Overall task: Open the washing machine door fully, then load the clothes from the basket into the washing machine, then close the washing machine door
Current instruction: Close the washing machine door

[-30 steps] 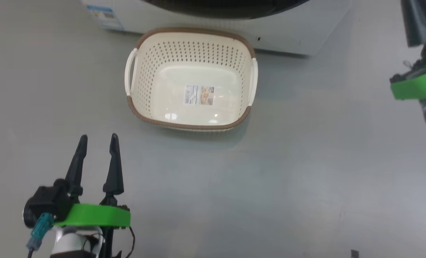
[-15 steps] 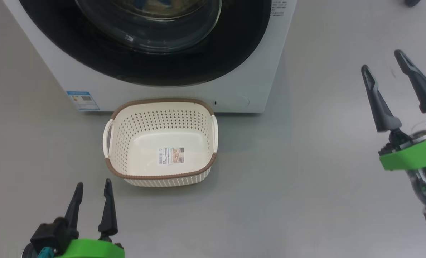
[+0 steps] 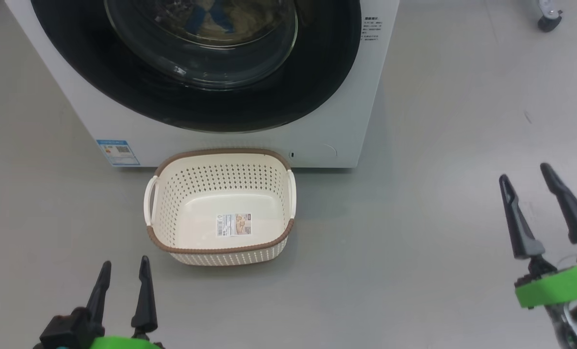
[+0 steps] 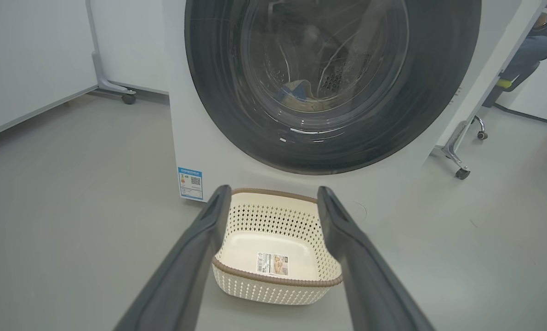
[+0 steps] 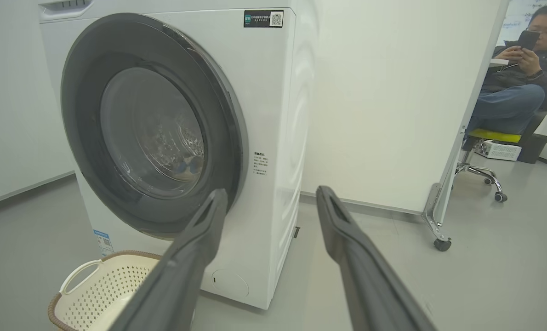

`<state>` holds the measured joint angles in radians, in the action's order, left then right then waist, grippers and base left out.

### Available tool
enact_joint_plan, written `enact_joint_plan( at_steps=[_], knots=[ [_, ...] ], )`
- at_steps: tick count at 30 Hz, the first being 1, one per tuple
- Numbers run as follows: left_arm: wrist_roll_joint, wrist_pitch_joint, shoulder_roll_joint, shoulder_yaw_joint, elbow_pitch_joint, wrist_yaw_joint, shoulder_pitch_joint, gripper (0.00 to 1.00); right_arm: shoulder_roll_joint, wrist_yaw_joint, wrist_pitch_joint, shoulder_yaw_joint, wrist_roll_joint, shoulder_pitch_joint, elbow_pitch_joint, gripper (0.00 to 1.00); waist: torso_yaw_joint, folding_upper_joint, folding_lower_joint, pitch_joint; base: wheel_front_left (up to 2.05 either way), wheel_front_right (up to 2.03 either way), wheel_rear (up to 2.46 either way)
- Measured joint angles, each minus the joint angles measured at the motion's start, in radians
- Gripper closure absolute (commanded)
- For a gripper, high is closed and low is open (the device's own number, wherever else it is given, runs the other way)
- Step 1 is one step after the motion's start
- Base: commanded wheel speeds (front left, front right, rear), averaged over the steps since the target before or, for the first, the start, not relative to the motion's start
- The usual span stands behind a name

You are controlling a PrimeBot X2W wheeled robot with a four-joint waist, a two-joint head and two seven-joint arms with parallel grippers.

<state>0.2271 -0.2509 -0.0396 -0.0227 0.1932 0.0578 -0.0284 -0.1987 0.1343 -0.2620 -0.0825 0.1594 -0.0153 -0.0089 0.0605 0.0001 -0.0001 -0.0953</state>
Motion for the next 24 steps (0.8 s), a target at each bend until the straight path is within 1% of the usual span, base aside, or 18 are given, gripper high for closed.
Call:
enact_joint_plan(
  at_steps=[4,8,16,19,24],
  knots=[
    [0.0,0.0,0.0,-0.001,-0.009,-0.003,-0.006,0.0,0.044,0.0,0.002,-0.038,-0.012,0.066,0.019,0.0,-0.007,0.0,0.0,0.011,0.0,0.0,0.0],
    [0.003,0.0,-0.001,-0.009,-0.016,-0.006,-0.029,0.0,0.073,0.0,0.002,-0.057,-0.02,0.098,0.038,0.0,-0.007,0.0,0.0,0.025,0.0,0.0,0.0],
    [0.003,0.0,-0.001,-0.028,-0.027,-0.007,-0.044,0.0,0.092,0.0,0.003,-0.096,-0.033,0.141,0.081,0.0,-0.011,0.0,0.0,0.045,0.0,0.0,0.0],
    [0.003,0.0,-0.001,-0.034,-0.032,-0.015,-0.045,0.0,0.098,0.0,0.003,-0.105,-0.039,0.154,0.084,0.0,-0.016,0.0,0.0,0.051,0.0,0.0,0.0],
    [0.003,0.0,-0.001,-0.041,-0.037,-0.015,-0.059,0.0,0.114,0.0,0.003,-0.113,-0.039,0.17,0.083,0.0,-0.028,0.0,0.0,0.053,0.0,0.0,0.0]
  ],
)
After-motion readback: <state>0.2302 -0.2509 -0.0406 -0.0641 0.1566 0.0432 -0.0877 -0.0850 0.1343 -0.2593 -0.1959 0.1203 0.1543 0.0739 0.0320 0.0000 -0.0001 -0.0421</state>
